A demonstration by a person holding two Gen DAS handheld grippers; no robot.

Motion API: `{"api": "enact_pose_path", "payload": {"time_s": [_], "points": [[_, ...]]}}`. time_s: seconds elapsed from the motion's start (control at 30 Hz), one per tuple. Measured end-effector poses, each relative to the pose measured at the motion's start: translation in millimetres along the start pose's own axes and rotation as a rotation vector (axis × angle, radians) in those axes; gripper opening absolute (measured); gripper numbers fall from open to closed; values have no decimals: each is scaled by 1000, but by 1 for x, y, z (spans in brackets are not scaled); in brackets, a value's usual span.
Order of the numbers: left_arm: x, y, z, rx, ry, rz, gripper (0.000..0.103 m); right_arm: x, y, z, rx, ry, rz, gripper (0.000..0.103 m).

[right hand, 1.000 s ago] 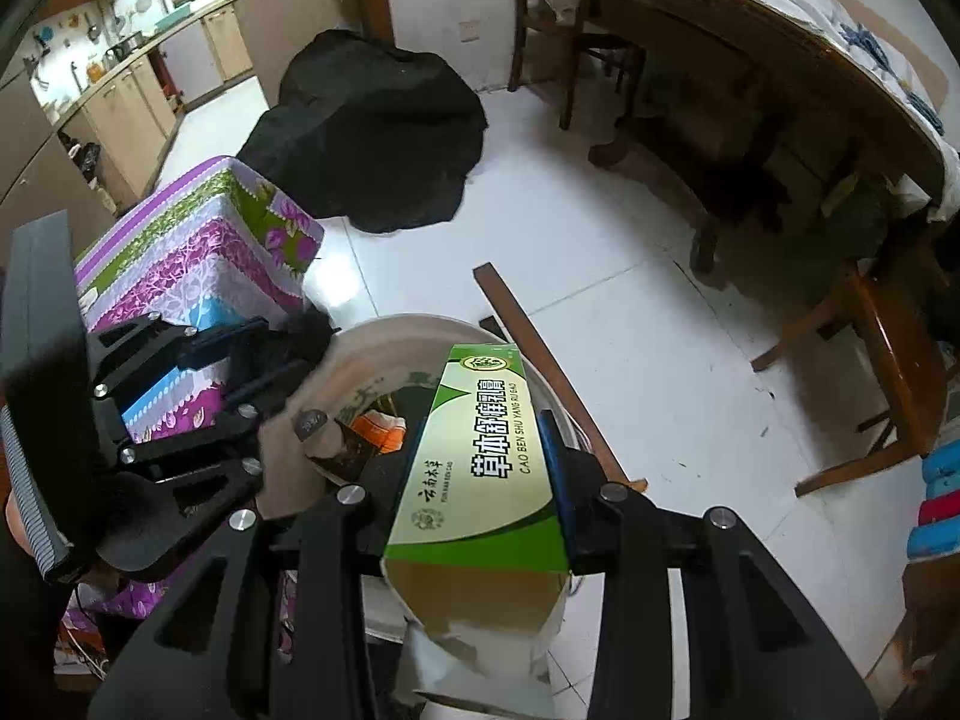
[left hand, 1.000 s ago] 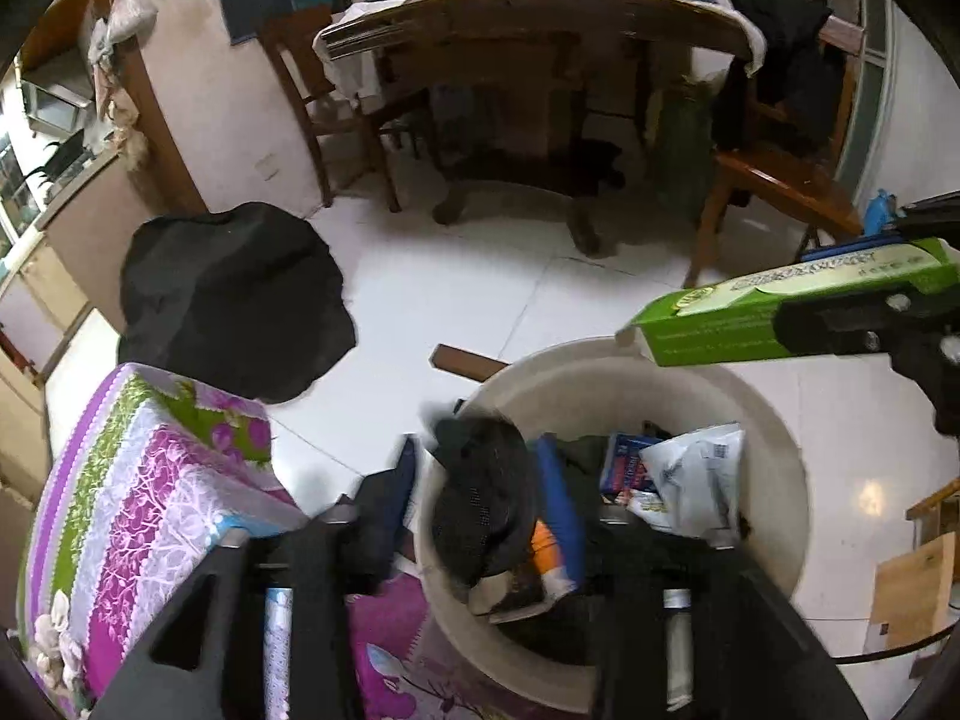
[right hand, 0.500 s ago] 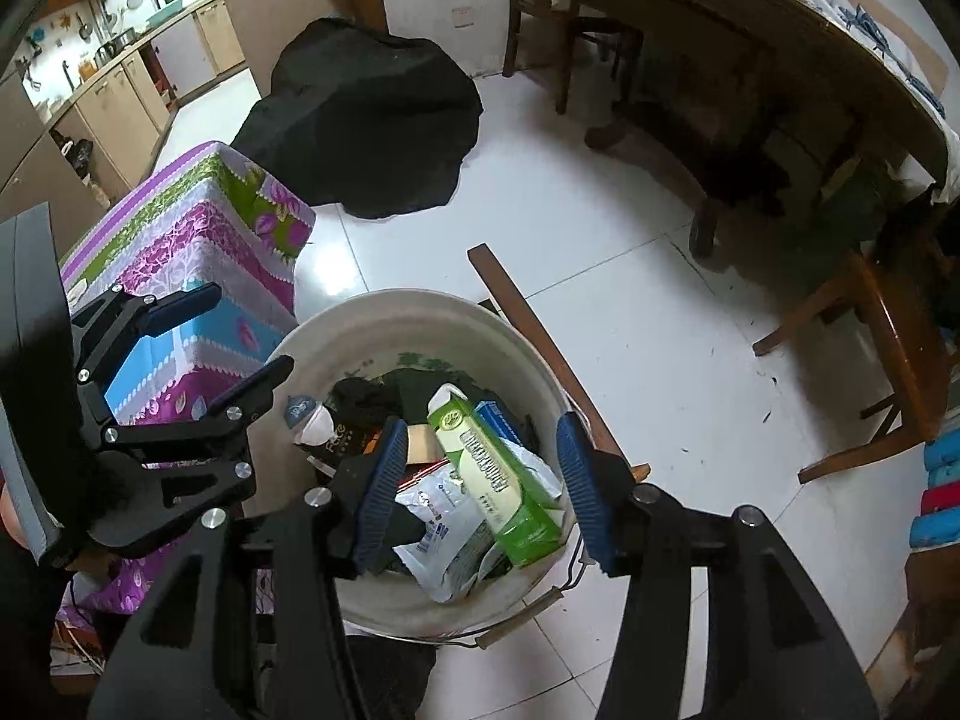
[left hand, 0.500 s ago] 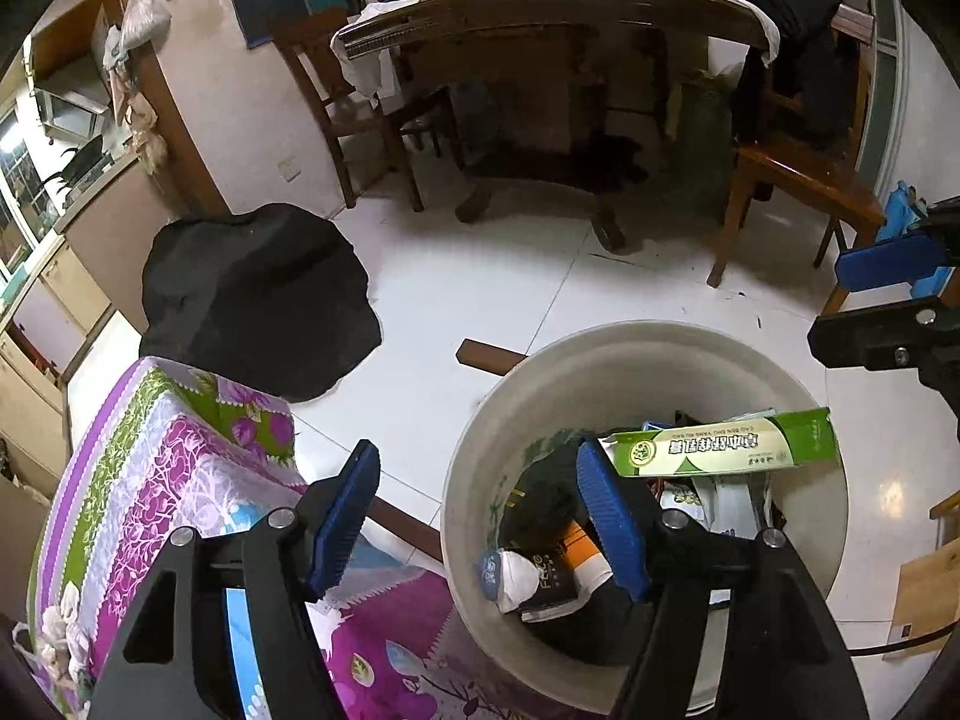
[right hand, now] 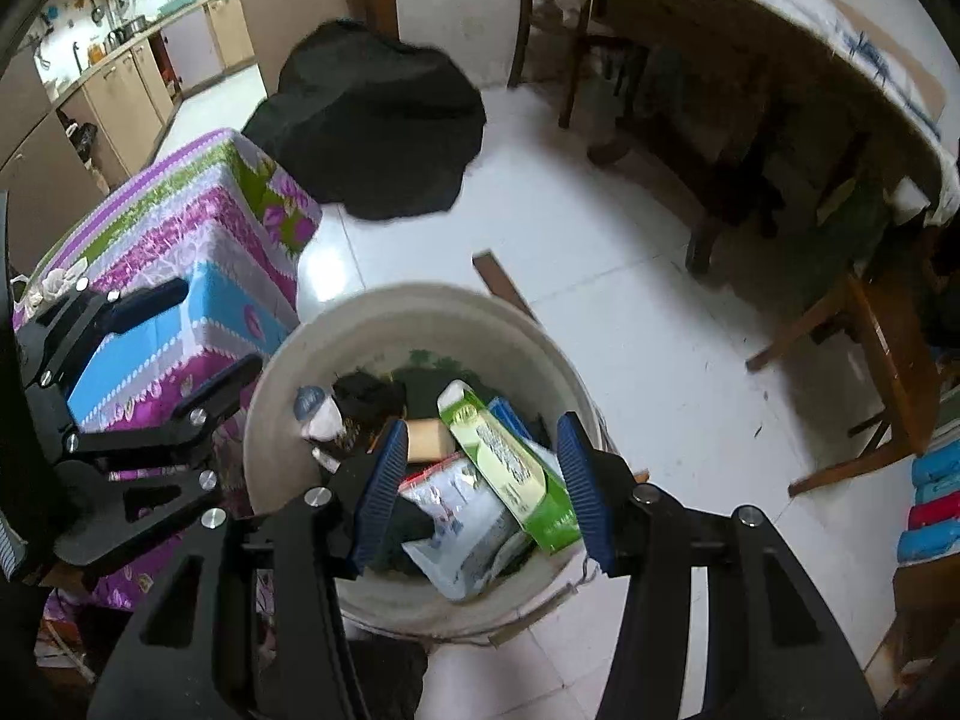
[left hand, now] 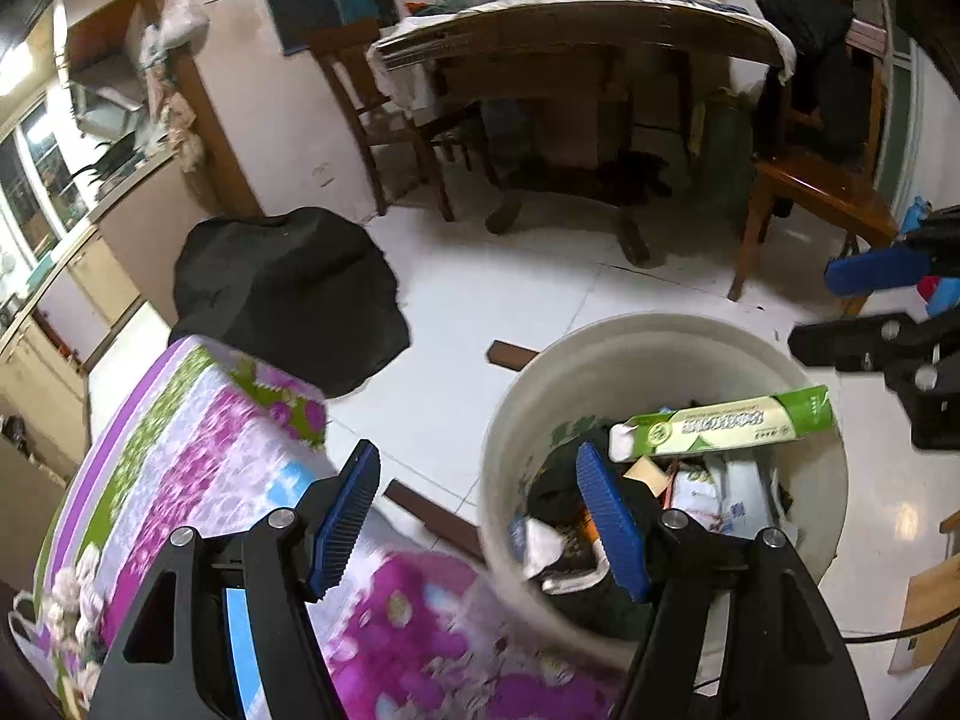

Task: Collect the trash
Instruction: 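Move both tools back over the table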

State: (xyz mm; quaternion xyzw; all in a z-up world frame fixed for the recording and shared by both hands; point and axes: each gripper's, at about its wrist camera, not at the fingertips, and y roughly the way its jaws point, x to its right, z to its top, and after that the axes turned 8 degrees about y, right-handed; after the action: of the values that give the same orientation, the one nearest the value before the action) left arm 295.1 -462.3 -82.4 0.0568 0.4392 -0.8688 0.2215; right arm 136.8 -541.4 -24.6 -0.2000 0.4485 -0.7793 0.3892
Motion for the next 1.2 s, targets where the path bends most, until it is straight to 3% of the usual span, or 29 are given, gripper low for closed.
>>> {"api": "enact_pose_path", "payload": {"time_s": [0.1, 0.23, 0.43, 0.77, 1.1, 1.2], "points": [[-14, -15, -21, 11, -47, 44, 69, -22, -18, -11, 156, -17, 13, 50], [-45, -41, -66, 20, -157, 122, 69, -56, -32, -29, 305, -18, 112, 50], [-108, -78, -150, -3, -352, 256, 69, -117, -30, -45, 391, -55, 246, 50], [-199, -156, -285, -57, -651, 454, 69, -245, -16, -68, 353, -318, 426, 50], [-265, -226, -390, -116, -915, 608, 69, -358, -4, -89, 134, -647, 697, 50], [-277, -235, -408, -122, -956, 625, 69, -385, 1, -89, 55, -720, 746, 60]]}}
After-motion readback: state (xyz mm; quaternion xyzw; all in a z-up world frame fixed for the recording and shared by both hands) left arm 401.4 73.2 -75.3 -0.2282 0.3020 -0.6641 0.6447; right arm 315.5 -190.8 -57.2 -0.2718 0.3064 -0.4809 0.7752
